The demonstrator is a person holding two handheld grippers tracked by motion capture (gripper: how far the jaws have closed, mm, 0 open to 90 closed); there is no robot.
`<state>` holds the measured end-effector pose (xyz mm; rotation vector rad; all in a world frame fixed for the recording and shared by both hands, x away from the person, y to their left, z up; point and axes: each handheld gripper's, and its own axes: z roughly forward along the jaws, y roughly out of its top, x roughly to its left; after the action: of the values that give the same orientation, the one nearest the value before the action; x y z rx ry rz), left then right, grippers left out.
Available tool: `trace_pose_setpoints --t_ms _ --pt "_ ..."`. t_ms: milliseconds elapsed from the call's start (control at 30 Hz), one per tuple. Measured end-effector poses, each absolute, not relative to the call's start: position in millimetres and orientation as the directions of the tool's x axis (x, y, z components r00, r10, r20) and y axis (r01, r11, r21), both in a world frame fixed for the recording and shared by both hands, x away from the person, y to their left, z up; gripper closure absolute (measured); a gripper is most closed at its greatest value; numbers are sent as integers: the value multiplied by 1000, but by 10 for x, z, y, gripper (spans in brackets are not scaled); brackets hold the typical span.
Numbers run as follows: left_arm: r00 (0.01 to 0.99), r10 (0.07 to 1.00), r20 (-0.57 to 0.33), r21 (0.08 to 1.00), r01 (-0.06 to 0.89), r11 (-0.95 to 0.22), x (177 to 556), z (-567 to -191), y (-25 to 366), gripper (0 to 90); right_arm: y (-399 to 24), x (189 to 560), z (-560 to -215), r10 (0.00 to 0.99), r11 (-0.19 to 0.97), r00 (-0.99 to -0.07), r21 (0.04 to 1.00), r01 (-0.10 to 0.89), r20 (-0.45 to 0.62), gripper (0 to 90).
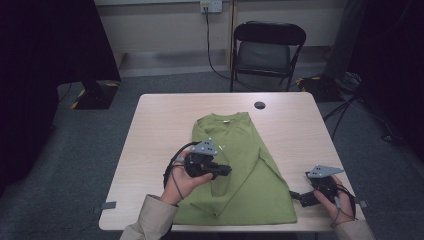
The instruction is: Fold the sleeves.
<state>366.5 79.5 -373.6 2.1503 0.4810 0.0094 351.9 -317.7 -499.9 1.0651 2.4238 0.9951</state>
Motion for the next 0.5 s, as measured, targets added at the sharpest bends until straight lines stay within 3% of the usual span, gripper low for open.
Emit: trace_pose_setpoints --t_ms 500 --pt "944 268 -194 760 317 -567 3669 -3928 377 887 -3176 3519 -4998 737 483 -676 704 521 -6 0"
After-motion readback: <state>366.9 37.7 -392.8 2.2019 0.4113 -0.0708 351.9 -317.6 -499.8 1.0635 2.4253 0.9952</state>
